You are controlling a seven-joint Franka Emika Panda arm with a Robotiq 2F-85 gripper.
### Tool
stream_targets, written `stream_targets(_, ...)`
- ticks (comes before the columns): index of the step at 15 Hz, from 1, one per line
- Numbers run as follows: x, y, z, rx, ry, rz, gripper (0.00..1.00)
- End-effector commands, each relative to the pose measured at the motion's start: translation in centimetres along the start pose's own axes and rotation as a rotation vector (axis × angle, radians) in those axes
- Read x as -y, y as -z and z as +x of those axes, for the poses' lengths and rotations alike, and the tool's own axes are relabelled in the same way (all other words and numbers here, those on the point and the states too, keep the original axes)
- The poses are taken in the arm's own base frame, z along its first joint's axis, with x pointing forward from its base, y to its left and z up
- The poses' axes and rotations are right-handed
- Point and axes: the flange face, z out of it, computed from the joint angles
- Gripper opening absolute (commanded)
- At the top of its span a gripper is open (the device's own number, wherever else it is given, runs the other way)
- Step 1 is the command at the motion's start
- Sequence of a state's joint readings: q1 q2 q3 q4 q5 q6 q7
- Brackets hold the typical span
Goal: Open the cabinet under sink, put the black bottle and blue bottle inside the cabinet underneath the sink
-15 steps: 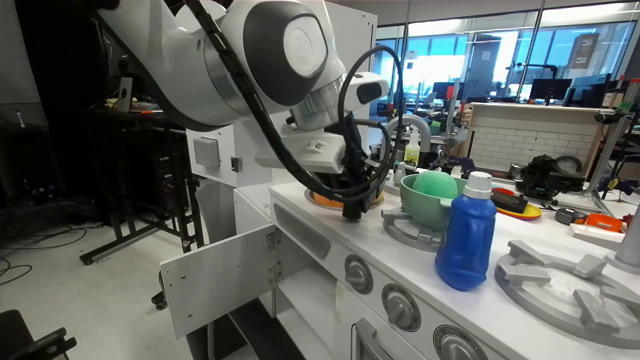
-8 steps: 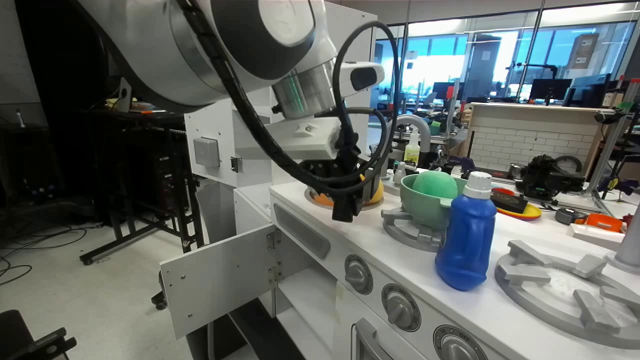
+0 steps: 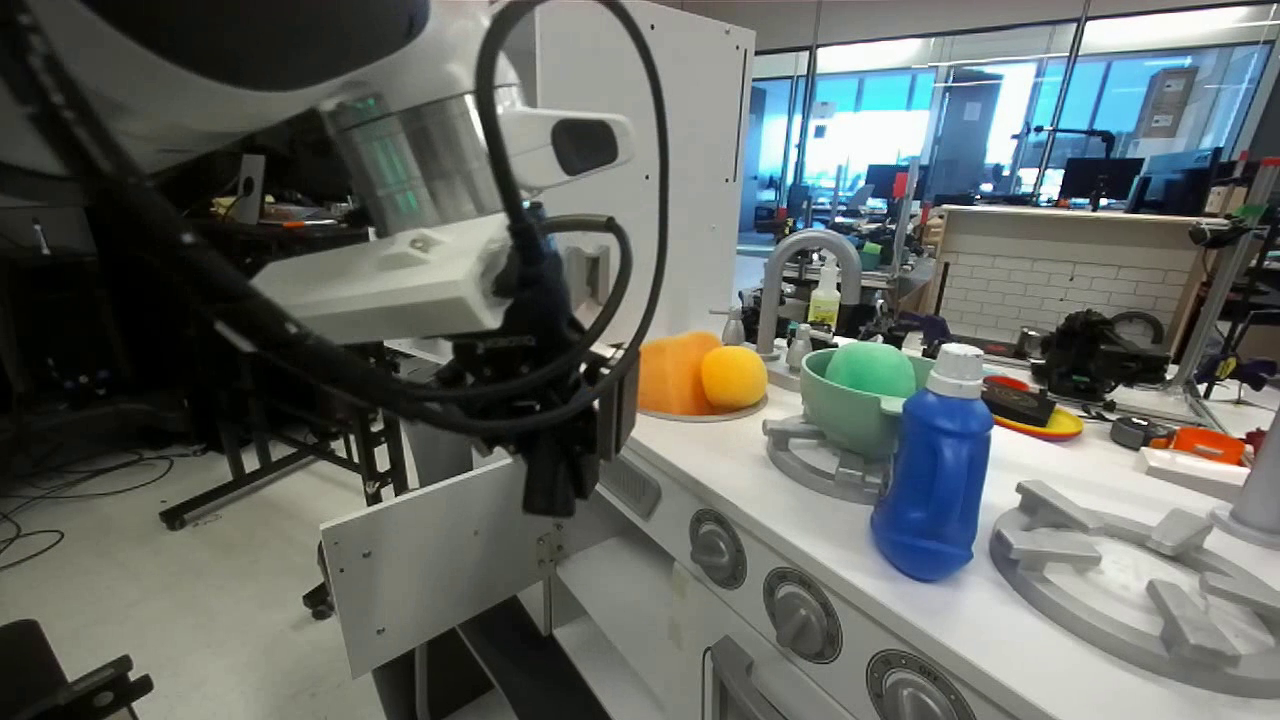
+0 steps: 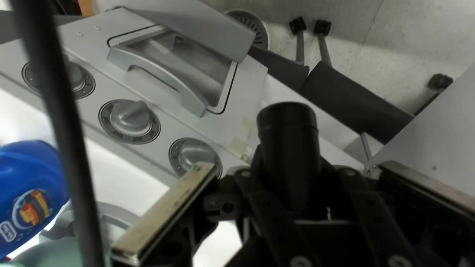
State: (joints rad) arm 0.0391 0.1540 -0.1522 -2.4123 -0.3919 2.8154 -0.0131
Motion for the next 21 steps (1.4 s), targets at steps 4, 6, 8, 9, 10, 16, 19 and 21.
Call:
stream_targets(4,4.3,-2.9,-4.3,-0.047,0.075,0.005,0.06)
stream_targets(6,5.2,-4.3,-4.5,-0.06,0.051,0.015,0.06)
stream_targets(8,5.5,-6.6,-4.1,-0.078,0.01,0.023,0.06)
stream_targets(9,5.9,-7.2,-3.9,-0.084,-0.006,0.024,0.06)
stream_targets(10,6.2,-8.8,-3.1,-0.094,-0.023,0.015,0.06)
stream_targets(16,9.4,-15.4,-0.4,-0.21,-0.075,-0.046,0.06)
stream_targets(19,11.7,-19.0,-0.9,-0.271,-0.087,-0.082,0.06)
stream_targets(21,13.1,-21.8,-1.7,-0.27,-0.1,-0.113,0.06)
